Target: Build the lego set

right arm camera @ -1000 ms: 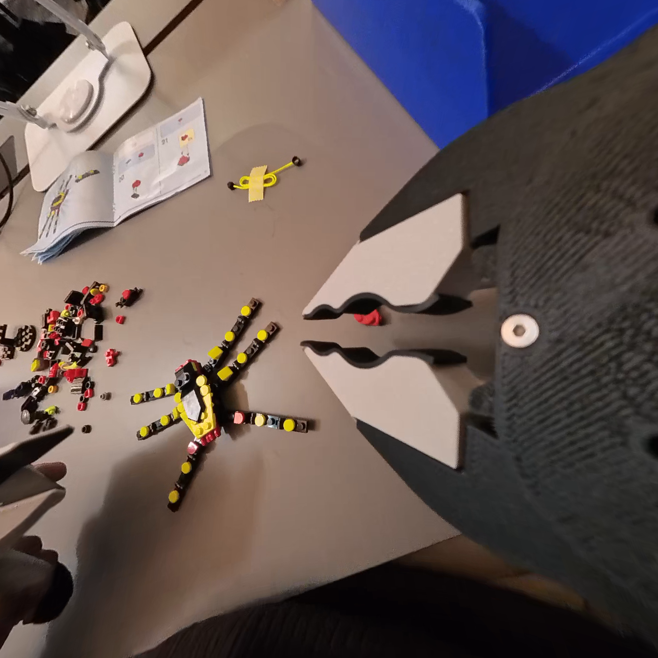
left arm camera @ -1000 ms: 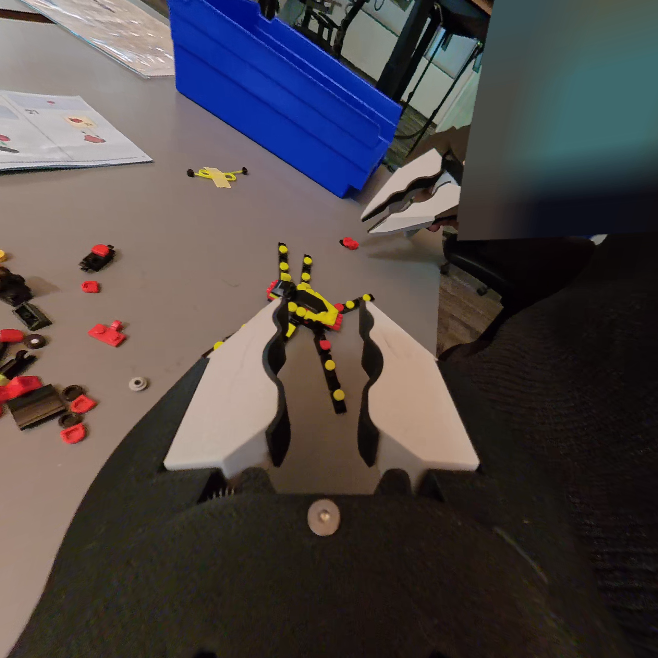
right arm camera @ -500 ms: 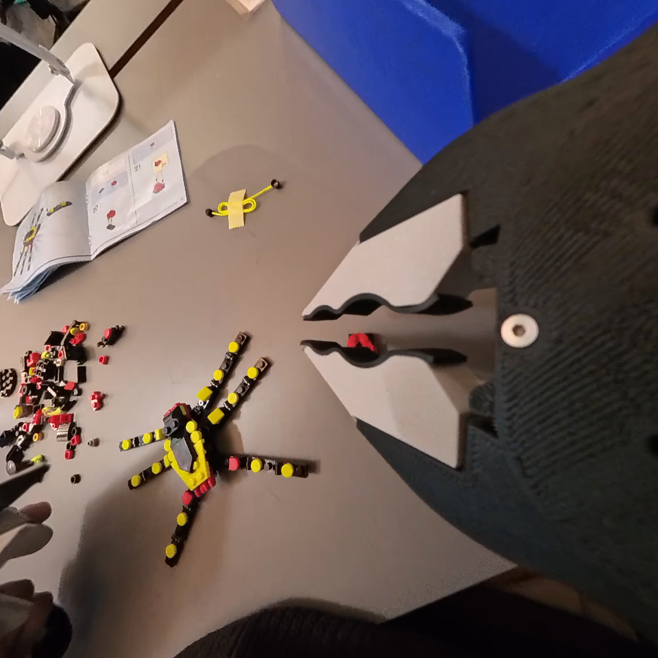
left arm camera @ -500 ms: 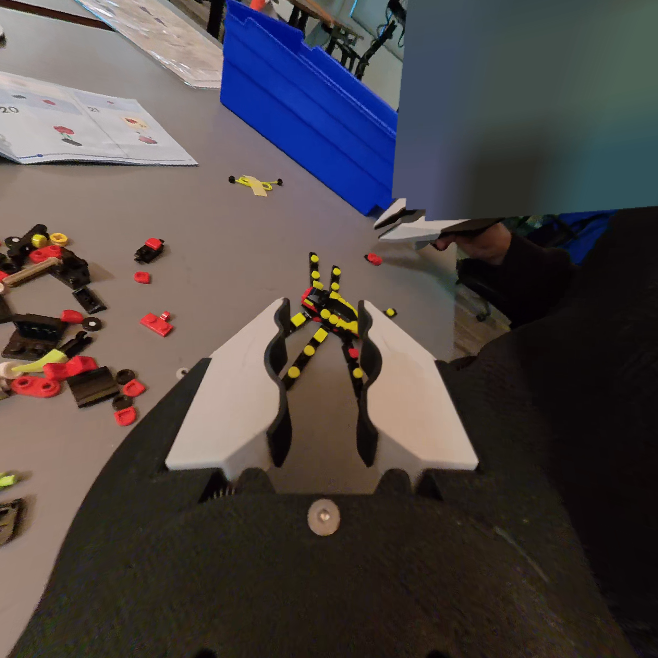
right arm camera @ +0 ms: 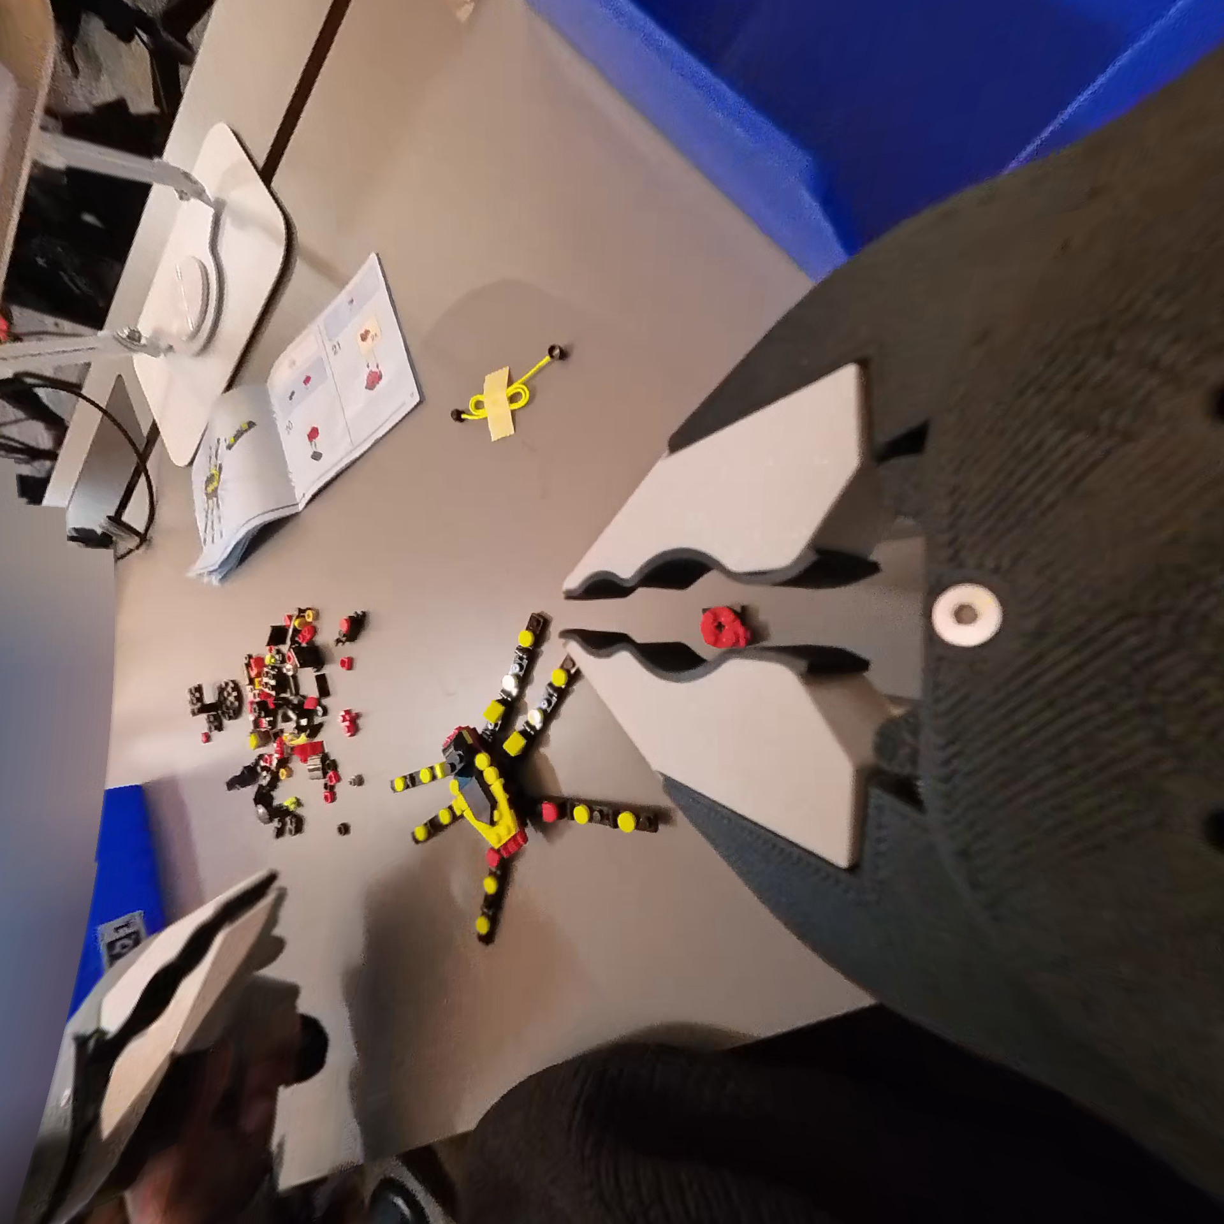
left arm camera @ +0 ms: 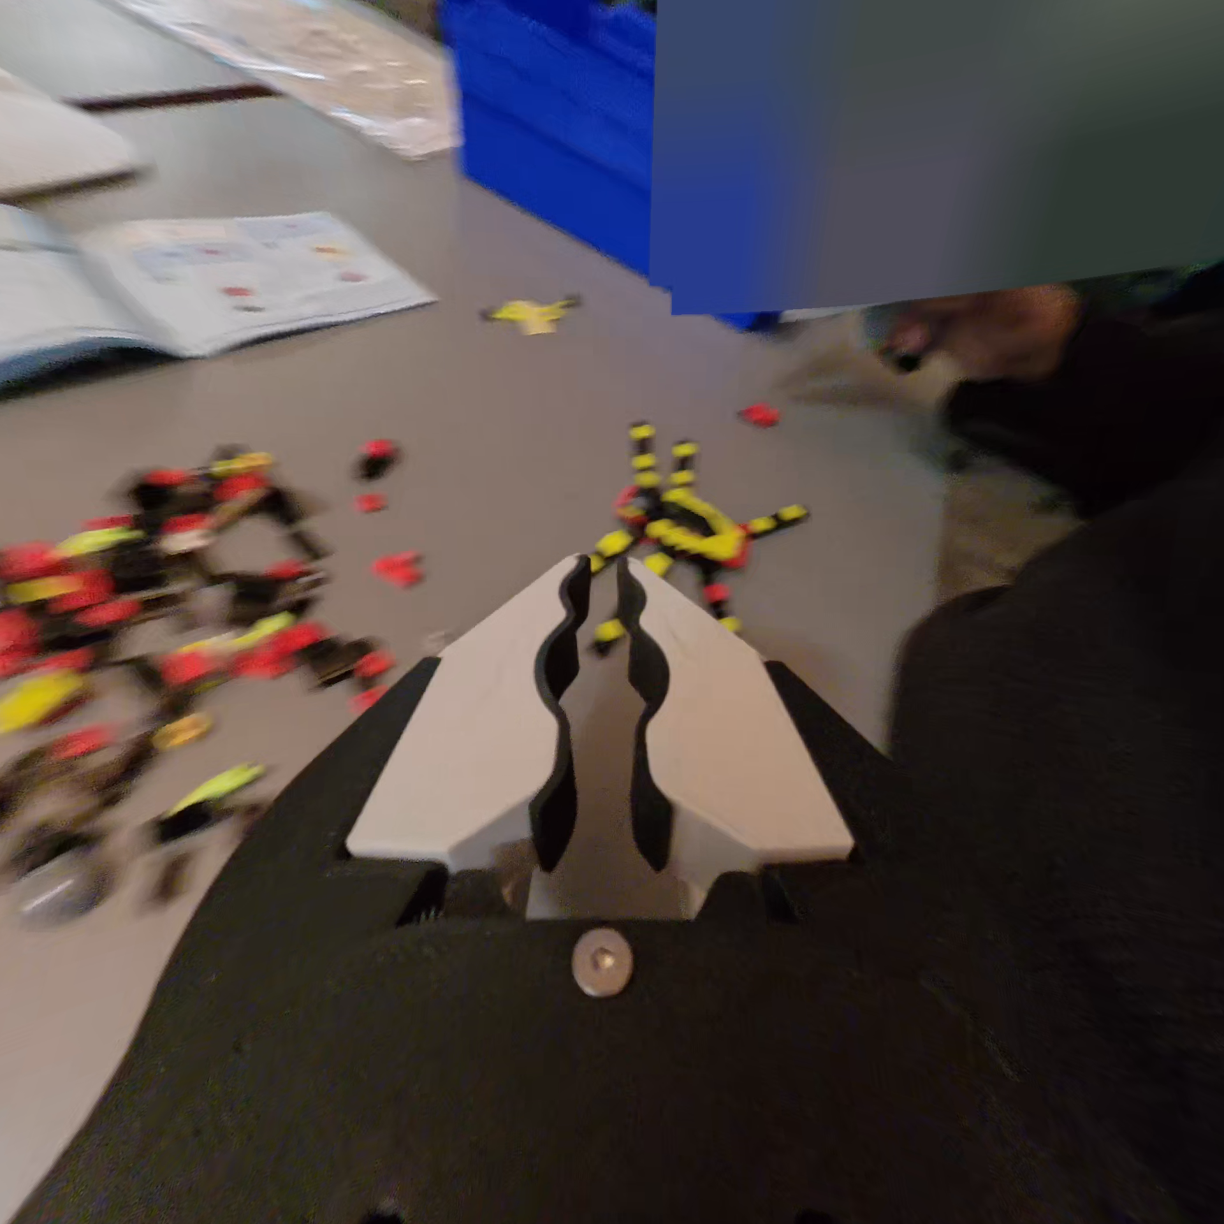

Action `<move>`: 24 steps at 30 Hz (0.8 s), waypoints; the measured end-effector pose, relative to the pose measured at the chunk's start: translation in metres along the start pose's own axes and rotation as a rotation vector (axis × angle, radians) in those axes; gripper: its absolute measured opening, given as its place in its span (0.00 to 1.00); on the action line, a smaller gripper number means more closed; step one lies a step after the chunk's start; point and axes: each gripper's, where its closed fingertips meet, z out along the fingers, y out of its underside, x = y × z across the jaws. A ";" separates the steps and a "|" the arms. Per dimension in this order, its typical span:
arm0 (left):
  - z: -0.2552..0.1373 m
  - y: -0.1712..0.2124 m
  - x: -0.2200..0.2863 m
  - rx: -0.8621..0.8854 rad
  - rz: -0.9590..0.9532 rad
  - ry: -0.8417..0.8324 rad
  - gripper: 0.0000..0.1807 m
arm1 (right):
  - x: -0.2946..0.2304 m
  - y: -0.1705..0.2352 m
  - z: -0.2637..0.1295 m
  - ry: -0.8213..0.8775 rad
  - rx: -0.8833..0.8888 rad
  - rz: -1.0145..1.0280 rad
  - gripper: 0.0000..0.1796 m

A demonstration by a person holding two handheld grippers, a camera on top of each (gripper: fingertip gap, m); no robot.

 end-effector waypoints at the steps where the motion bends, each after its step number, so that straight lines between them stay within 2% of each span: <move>1: -0.014 0.000 -0.021 -0.004 0.028 -0.125 0.03 | 0.001 -0.001 -0.001 0.002 0.005 0.011 0.04; 3: -0.046 -0.003 -0.058 0.051 0.044 -0.317 0.02 | 0.001 -0.001 -0.003 0.004 0.011 0.019 0.04; 6: -0.074 0.006 -0.097 0.059 -0.035 -0.419 0.00 | -0.001 0.000 -0.002 0.012 -0.003 0.005 0.03; 11: -0.080 0.002 -0.102 0.143 -0.231 -0.311 0.00 | -0.003 0.017 0.006 0.020 -0.111 -0.027 0.00; 15: -0.078 0.011 -0.107 0.084 -0.187 -0.356 0.00 | 0.000 0.023 0.011 0.036 -0.148 -0.042 0.00; 24: -0.069 0.019 -0.108 0.055 -0.203 -0.342 0.00 | 0.010 0.032 0.013 0.051 -0.180 -0.008 0.00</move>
